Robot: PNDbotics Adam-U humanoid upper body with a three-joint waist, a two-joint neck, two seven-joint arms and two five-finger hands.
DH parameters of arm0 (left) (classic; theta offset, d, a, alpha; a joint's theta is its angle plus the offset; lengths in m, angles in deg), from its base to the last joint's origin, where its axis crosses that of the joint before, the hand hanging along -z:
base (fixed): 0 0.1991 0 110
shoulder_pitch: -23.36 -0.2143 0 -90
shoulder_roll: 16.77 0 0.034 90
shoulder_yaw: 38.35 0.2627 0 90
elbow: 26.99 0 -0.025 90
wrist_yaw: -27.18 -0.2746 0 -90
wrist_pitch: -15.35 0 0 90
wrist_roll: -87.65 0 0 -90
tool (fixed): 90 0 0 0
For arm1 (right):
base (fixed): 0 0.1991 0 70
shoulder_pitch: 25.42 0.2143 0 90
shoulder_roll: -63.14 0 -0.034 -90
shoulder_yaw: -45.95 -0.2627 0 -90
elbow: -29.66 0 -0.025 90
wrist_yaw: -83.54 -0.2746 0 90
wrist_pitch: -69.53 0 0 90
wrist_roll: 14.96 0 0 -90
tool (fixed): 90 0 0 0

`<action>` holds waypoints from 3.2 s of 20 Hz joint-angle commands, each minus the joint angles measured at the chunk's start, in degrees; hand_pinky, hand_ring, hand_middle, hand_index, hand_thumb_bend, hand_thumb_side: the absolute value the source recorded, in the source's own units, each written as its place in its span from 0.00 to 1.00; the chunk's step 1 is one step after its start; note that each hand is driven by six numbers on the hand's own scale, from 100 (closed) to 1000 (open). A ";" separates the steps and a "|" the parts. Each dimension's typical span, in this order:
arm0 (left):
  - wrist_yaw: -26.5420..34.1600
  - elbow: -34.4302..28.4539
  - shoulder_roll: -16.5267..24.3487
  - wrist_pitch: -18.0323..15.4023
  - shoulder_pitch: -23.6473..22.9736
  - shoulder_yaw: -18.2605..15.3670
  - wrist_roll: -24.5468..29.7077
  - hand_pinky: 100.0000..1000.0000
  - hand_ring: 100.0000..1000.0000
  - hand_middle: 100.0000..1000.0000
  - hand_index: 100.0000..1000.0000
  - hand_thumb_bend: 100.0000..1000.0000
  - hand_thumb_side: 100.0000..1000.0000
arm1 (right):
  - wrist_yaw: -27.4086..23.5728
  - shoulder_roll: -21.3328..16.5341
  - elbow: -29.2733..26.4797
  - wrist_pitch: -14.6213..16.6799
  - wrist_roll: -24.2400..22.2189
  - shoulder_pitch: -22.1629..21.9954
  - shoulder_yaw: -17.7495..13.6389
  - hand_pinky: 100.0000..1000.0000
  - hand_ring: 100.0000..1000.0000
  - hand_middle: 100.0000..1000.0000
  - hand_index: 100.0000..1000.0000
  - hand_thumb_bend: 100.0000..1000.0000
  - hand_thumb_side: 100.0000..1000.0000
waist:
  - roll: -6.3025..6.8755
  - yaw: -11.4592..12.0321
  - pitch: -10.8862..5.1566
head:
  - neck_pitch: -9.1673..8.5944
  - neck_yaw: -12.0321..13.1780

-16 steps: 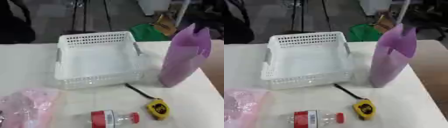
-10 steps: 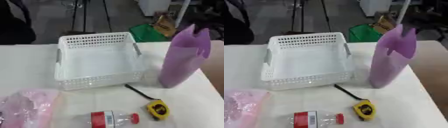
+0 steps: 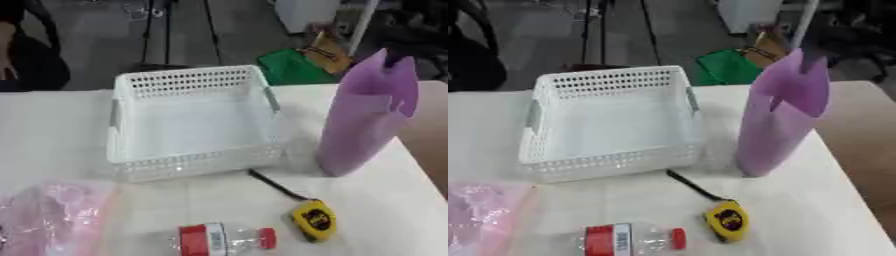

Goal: Pick up objects on the table and place them in the box.

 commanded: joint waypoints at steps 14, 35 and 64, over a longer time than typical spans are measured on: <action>-7.13 -0.70 20.42 23.30 5.36 7.35 32.74 0.82 0.83 0.90 1.00 0.00 0.98 | -0.54 -1.31 -1.08 -0.83 -0.35 0.23 0.98 0.59 0.57 0.52 0.66 0.00 0.75 | 0.10 0.70 -4.12 | 2.65 4.98; -4.06 -0.70 34.34 24.31 5.90 16.09 74.50 1.00 1.00 1.00 1.00 0.52 0.97 | -0.48 -1.40 -1.08 -1.60 -0.86 -0.15 2.04 0.59 0.57 0.52 0.66 0.00 0.75 | 0.19 2.31 -6.16 | 3.43 -0.64; 5.20 -0.70 43.05 21.86 -6.45 22.81 68.25 1.00 1.00 1.00 1.00 0.42 0.93 | 0.21 -2.03 -1.08 -2.26 -2.46 -1.27 1.37 0.59 0.56 0.51 0.65 0.00 0.75 | 1.81 5.48 -5.95 | 4.34 -3.90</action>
